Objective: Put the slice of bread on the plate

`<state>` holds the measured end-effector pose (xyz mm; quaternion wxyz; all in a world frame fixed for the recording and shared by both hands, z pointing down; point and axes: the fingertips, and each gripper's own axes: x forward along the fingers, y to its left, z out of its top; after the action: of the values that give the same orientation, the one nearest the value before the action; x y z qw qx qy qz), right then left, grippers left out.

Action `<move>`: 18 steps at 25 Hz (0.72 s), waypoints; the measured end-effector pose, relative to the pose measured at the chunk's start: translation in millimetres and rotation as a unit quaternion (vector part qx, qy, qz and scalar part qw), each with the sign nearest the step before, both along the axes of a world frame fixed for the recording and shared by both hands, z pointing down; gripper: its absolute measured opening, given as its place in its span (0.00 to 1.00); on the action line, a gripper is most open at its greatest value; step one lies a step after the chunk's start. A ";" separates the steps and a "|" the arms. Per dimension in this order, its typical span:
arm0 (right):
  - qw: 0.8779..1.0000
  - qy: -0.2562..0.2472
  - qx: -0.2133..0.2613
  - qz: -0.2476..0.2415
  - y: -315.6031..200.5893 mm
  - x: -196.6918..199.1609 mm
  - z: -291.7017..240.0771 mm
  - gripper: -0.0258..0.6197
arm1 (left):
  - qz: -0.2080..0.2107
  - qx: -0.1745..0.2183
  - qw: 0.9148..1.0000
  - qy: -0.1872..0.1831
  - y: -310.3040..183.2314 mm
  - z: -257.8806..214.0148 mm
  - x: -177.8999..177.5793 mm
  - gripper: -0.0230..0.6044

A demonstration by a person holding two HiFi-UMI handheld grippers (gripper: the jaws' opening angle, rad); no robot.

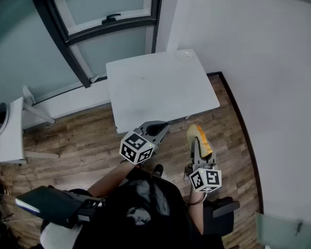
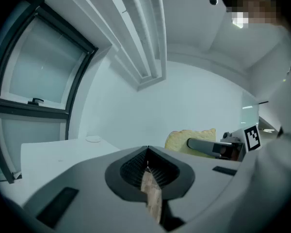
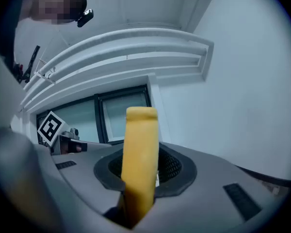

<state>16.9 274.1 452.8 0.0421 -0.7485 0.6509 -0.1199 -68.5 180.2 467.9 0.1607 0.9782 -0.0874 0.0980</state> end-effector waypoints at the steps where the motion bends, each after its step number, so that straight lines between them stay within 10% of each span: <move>1: 1.000 0.001 -0.001 -0.001 0.4 0.2 1.5 0.19 | 0.001 -0.001 1.000 0.000 0.7 0.3 0.0 0.04; 18: 0.999 -0.035 -0.008 0.027 24.5 20.8 7.6 0.19 | 0.000 -0.018 1.000 -0.008 9.2 1.7 2.6 0.04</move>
<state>37.7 298.6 460.4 0.0618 -0.7614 0.6276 -0.1503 -65.8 189.4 469.6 0.1780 0.9742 -0.0871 0.1077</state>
